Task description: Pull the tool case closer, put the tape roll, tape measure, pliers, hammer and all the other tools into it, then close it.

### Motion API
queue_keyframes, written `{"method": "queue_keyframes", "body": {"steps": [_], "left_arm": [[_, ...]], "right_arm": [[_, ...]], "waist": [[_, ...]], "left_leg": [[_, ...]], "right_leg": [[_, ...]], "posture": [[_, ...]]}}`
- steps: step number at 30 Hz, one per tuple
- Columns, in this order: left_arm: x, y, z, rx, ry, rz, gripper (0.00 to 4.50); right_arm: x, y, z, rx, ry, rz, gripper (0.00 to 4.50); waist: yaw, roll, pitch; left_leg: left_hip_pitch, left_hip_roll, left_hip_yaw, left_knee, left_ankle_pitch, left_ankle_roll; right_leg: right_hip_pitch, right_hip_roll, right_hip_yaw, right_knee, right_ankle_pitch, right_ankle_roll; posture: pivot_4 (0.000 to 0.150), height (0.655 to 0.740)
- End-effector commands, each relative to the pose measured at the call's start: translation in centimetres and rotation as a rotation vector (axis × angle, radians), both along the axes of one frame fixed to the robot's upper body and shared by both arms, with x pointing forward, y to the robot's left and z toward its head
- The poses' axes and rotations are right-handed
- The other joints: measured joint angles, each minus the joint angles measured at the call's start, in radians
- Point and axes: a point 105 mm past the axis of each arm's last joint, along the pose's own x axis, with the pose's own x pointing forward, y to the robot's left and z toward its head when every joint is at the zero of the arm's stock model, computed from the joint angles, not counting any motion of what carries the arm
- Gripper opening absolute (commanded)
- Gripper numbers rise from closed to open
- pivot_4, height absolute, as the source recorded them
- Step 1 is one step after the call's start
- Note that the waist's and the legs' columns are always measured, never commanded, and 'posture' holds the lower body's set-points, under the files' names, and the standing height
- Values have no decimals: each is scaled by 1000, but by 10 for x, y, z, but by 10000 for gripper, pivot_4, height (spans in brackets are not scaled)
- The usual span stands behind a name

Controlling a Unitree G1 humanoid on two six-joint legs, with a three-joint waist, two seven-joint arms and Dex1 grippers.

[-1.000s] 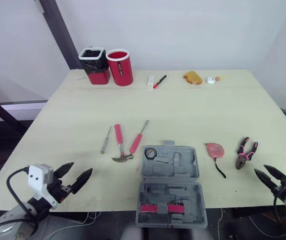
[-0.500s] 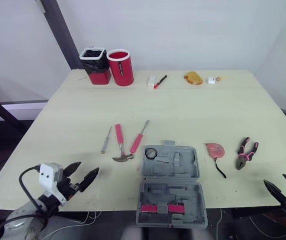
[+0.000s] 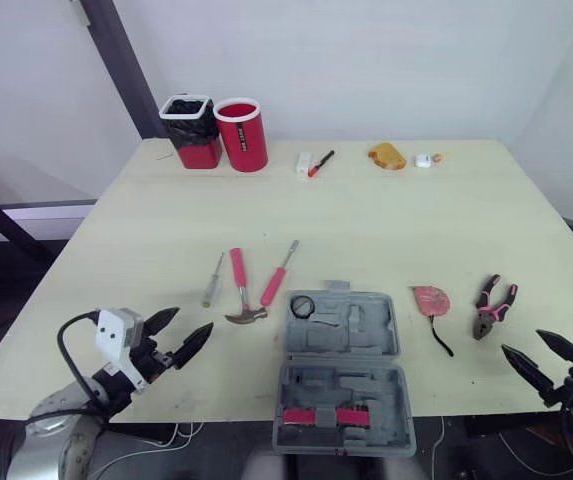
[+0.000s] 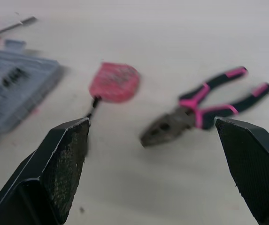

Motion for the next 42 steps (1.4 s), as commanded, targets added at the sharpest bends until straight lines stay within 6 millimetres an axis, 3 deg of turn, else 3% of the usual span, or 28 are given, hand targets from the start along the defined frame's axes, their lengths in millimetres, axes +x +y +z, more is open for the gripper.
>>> {"method": "queue_keyframes", "body": {"steps": [1,4,11,19,28,33,35,36,37,38,42], "left_arm": [[3,-23,18,21,-53,-134,45000],[4,-53,38,24,-92,-294,45000],[-2,-83,59,36,-106,-488,45000],[-4,-93,59,34,-81,-619,45000],[-3,-90,64,60,-77,-676,45000],[-6,-85,61,69,-64,-690,45000],[-8,-82,59,70,-56,-691,45000],[-9,-80,59,71,-54,-691,45000],[-9,-78,58,71,-51,-693,45000],[-10,-76,57,71,-50,-696,45000],[-14,-74,56,76,-43,-729,45000]], "right_arm": [[15,24,5,-60,-5,2,44516],[27,39,-1,-50,-3,-30,44516],[42,61,-30,-52,36,-124,44516],[47,75,-48,-29,71,-183,44516],[48,86,-64,-24,97,-204,44516],[49,93,-66,-36,86,-186,23884],[49,97,-68,-37,87,-183,13853],[49,98,-69,-44,85,-178,6672],[49,100,-69,-49,83,-173,3330],[49,101,-69,-52,80,-172,464],[49,101,-67,-59,68,-172,464]], "waist": [[0,0,0],[1,0,0],[-1,0,0],[-2,0,0],[-3,0,0],[-7,0,0],[-8,0,0],[-8,0,0],[-8,-1,0],[-7,-1,0],[-6,-1,-1]], "left_leg": [[0,0,0,0,0,0],[0,0,0,0,0,0],[-1,0,-1,0,0,0],[-1,0,-1,0,0,0],[-1,0,-2,0,0,0],[0,0,-1,0,0,0],[0,1,-1,0,0,0],[0,1,-1,0,0,0],[0,1,-2,0,0,0],[0,1,-2,0,0,0],[0,1,-1,0,0,0]], "right_leg": [[0,0,0,0,0,0],[0,0,0,0,0,0],[0,1,0,0,1,1],[0,2,0,0,0,0],[0,3,1,0,0,0],[0,3,2,1,0,0],[0,4,2,1,0,0],[0,4,2,1,1,0],[0,4,1,1,0,0],[0,4,1,1,0,0],[0,4,2,1,0,0]], "posture": [[1500,7371],[1500,7371],[1500,7371],[1500,7371],[1500,7371],[1500,7371],[1500,7371],[1500,7371],[1500,7371],[1500,7371],[1500,7371]]}}
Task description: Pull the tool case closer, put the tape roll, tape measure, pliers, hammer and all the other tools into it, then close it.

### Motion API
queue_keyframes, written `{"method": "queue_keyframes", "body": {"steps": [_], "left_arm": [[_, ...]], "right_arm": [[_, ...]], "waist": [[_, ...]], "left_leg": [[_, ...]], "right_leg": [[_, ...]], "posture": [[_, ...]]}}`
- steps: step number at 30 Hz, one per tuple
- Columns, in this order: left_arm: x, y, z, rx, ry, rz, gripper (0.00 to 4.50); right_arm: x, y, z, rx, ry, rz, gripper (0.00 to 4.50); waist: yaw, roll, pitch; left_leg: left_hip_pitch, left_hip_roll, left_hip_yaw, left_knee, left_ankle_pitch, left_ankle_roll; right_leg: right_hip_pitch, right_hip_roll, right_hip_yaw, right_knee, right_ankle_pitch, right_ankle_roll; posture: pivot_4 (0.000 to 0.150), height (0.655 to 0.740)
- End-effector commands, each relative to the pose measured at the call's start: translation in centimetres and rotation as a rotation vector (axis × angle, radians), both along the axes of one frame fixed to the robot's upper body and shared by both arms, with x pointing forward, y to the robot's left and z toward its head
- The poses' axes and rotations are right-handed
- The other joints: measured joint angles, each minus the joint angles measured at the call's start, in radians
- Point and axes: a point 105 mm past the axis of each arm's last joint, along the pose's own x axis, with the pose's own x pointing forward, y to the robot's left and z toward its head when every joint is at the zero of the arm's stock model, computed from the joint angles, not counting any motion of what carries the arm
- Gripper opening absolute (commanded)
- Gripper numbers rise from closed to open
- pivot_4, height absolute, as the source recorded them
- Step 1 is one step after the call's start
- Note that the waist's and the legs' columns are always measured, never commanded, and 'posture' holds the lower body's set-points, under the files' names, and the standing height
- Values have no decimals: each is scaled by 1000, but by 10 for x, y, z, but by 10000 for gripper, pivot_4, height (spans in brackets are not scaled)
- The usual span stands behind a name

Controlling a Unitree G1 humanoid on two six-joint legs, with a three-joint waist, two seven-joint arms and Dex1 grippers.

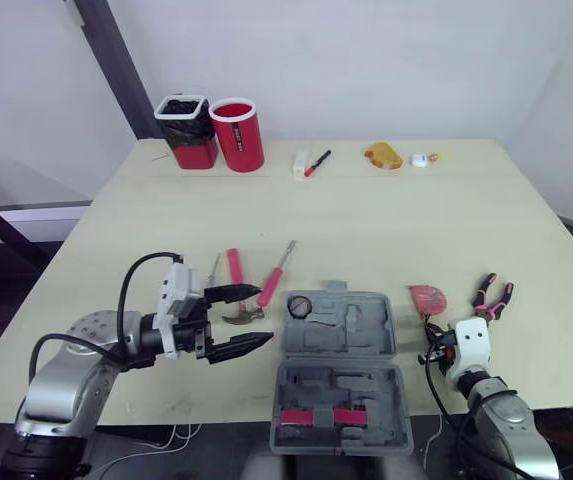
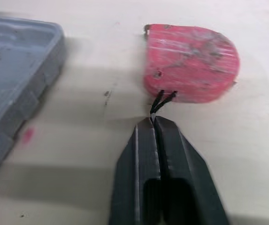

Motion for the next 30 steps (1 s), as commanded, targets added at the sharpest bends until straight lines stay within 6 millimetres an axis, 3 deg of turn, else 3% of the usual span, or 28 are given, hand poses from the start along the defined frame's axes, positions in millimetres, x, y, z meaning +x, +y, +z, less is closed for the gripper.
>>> {"method": "queue_keyframes", "body": {"steps": [1,7,15,19,30], "left_arm": [[-4,5,9,7,-40,-43,45000],[-5,9,17,36,-52,-116,45000],[-18,6,23,80,-34,-293,45000],[-17,9,25,111,-38,-361,45000],[-13,-6,35,114,-84,-458,45000]], "right_arm": [[-2,4,2,-5,-10,11,464],[-17,9,11,-20,-12,63,464],[-59,11,20,-59,31,203,464],[-69,9,20,-68,64,233,464],[-88,15,17,-60,132,280,464]], "waist": [[0,0,0],[3,0,0],[5,0,0],[4,0,0],[7,0,0]], "left_leg": [[0,0,0,0,0,0],[0,0,0,0,0,0],[-1,0,0,0,0,0],[0,0,0,0,0,0],[-1,0,0,0,0,0]], "right_leg": [[0,0,0,0,0,0],[0,0,0,0,0,0],[0,0,0,0,0,0],[0,0,0,0,-2,3],[0,0,-1,0,-2,3]], "posture": [[1500,7371],[1500,7371],[1500,7371],[1500,7371],[1500,7371]]}}
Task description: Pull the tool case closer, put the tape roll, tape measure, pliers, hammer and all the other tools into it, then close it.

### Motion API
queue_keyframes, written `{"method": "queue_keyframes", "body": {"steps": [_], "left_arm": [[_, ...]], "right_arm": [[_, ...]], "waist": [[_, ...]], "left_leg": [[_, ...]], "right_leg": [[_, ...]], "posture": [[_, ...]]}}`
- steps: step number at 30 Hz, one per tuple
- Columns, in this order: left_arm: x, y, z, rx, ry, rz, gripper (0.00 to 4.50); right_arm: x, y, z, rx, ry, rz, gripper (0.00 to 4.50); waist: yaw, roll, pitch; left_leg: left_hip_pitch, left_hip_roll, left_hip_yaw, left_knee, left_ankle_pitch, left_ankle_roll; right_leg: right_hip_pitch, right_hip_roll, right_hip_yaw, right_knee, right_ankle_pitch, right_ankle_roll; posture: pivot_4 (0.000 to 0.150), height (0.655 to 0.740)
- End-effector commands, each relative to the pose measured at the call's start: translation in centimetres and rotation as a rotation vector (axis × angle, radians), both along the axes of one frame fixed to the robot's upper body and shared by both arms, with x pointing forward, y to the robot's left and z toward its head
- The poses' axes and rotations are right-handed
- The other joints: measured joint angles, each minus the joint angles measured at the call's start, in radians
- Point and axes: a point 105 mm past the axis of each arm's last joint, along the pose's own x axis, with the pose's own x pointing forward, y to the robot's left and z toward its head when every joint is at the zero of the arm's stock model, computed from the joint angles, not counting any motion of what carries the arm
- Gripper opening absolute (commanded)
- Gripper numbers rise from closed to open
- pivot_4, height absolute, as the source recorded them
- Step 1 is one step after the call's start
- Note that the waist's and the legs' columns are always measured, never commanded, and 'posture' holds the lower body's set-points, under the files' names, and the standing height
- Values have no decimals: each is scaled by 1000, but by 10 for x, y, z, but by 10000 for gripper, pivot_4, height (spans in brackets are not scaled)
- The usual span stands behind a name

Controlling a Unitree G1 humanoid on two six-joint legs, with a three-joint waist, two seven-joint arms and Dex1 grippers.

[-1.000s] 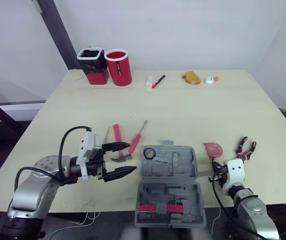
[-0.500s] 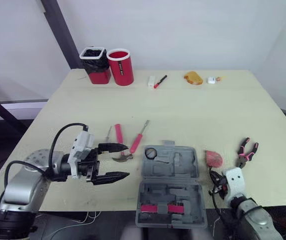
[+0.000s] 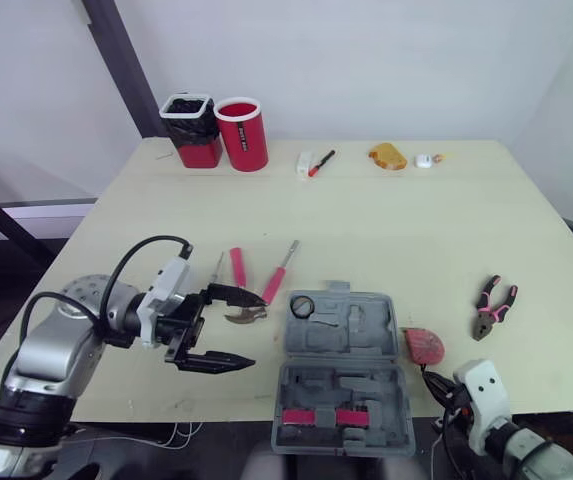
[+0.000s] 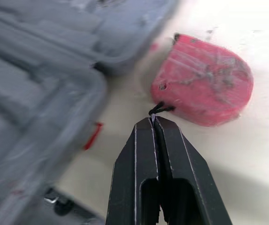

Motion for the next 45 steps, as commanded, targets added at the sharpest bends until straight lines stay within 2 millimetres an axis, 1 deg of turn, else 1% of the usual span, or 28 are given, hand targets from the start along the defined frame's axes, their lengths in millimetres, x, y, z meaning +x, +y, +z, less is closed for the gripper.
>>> {"method": "queue_keyframes", "body": {"steps": [1,7,10,14,17,22,23,25,26,27,30,32,33,36,38,40,45], "left_arm": [[-7,-2,5,-2,-17,-80,45000],[-6,-3,8,-2,-26,-82,45000],[-6,-6,7,-8,-31,-77,45000],[-7,-6,6,-9,-30,-71,45000],[-7,-4,7,-7,-30,-65,45000],[-7,-2,7,3,-33,-57,45000],[-7,-1,7,3,-34,-53,45000],[-6,-1,8,3,-38,-46,45000],[-6,-1,8,4,-38,-44,45000],[-6,-1,7,4,-38,-42,45000],[-7,-2,7,4,-35,-36,45000],[-8,-2,7,2,-34,-34,45000],[-8,-2,6,2,-33,-33,45000],[-10,-2,6,4,-31,-33,45000],[-13,-1,6,6,-29,-33,45000],[-15,0,5,8,-28,-32,45000],[-17,-1,4,5,-31,-19,45000]], "right_arm": [[-2,-1,8,1,-10,10,464],[-5,-5,7,-12,30,39,464],[-12,-6,4,-18,73,84,464],[-9,-7,7,-23,71,102,464],[-14,-2,10,-12,92,172,464],[-17,-2,10,-4,123,225,464],[-17,-2,11,-3,125,240,2773],[-12,-5,12,-5,120,240,9193],[-12,-5,13,10,128,248,14317],[-12,-5,13,15,136,252,17651],[-15,-11,13,-7,154,282,32397],[-15,-14,14,-21,153,285,41387],[-19,-18,16,-38,161,313,44861],[-22,-33,28,-69,158,368,44861],[-15,-45,40,-83,114,413,44861],[-7,-54,47,-114,68,469,44861],[15,-64,43,-203,10,616,44861]], "waist": [[-1,0,0],[-1,0,0],[0,0,0],[0,-1,0],[0,-1,0],[0,-1,0],[0,-1,0],[0,-1,0],[0,-1,0],[-1,-1,0],[0,-1,0],[0,-2,0],[1,-2,0],[2,-2,0],[2,-3,0],[-4,-4,0],[-2,-4,0]], "left_leg": [[0,0,0,0,0,0],[0,0,0,0,0,0],[0,0,0,0,0,0],[0,0,0,0,0,0],[0,0,0,0,0,0],[0,0,0,0,0,0],[0,0,0,0,0,0],[0,0,0,1,0,0],[0,0,0,1,0,0],[0,0,0,1,0,0],[0,0,0,1,0,0],[0,0,0,1,0,0],[0,0,0,1,0,0],[0,0,0,1,0,0],[0,-1,0,1,0,0],[1,-1,0,1,0,0],[2,0,0,1,0,0]], "right_leg": [[0,0,0,0,0,0],[0,0,0,0,0,0],[0,0,0,0,0,0],[0,0,0,0,0,0],[0,0,0,0,0,0],[0,0,0,0,0,0],[0,0,0,0,0,0],[0,0,0,0,0,0],[0,0,0,0,0,0],[0,0,0,0,0,0],[0,0,0,0,0,0],[0,0,0,0,0,0],[0,0,0,0,0,0],[0,0,1,0,0,0],[1,0,1,0,0,0],[1,0,1,0,0,1],[2,1,1,0,0,0]], "posture": [[1500,7371],[1500,7371],[1500,7371],[1500,7371],[1500,7371],[1500,7371],[1500,7371],[1500,7371],[1500,7371],[1500,7371],[1500,7371],[1500,7371],[1500,7371],[1500,7371],[1500,7371],[1500,7371],[1500,7371]]}}
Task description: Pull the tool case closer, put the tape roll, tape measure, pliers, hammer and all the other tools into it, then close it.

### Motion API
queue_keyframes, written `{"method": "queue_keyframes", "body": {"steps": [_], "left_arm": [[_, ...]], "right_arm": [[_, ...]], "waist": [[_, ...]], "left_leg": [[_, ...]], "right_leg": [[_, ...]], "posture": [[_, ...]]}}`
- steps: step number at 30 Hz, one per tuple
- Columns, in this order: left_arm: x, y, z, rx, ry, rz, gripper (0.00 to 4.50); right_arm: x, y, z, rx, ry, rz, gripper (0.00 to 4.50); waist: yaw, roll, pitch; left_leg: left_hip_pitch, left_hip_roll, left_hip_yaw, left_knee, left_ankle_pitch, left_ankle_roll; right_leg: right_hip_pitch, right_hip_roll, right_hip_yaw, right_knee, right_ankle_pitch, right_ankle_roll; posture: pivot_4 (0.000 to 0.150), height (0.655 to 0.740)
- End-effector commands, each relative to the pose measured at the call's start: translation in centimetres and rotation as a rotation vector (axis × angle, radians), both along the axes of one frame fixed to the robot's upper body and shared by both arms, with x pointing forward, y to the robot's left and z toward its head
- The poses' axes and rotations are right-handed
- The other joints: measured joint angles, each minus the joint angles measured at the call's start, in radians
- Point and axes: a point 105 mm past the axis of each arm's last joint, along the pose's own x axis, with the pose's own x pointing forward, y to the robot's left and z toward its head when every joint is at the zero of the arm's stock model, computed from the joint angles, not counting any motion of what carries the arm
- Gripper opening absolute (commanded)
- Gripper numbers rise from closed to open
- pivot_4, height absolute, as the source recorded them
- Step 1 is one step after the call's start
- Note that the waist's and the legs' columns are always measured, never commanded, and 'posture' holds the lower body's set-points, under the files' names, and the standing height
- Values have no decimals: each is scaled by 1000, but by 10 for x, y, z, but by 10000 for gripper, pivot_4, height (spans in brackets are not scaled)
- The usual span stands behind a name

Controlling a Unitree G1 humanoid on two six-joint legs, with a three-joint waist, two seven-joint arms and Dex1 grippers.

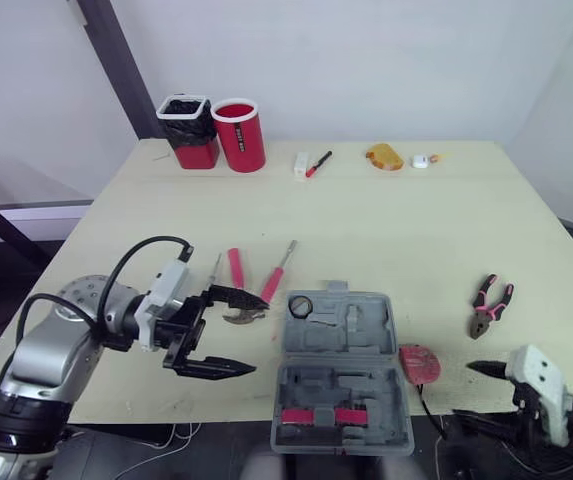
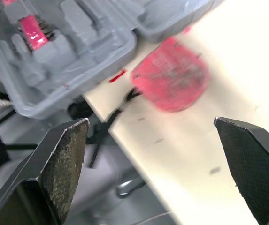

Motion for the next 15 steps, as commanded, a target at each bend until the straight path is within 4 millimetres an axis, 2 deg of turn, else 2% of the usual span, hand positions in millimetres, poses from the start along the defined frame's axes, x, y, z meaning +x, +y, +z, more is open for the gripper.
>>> {"method": "queue_keyframes", "body": {"steps": [1,6,15], "left_arm": [[-3,-1,9,-4,-46,-9,45000],[-5,-1,8,-13,-47,2,45000],[-9,0,10,-29,-40,28,45000]], "right_arm": [[9,0,0,-29,-46,123,44861],[30,9,-1,-34,-85,288,44861],[52,25,-23,-109,-79,428,44861]], "waist": [[2,0,0],[2,0,1],[3,0,1]], "left_leg": [[0,0,0,0,0,0],[-1,0,0,0,0,0],[-1,0,0,0,0,0]], "right_leg": [[0,0,0,0,0,0],[0,0,0,0,4,1],[0,0,0,0,4,0]], "posture": [[1500,7371],[1500,7371],[1500,7371]]}}
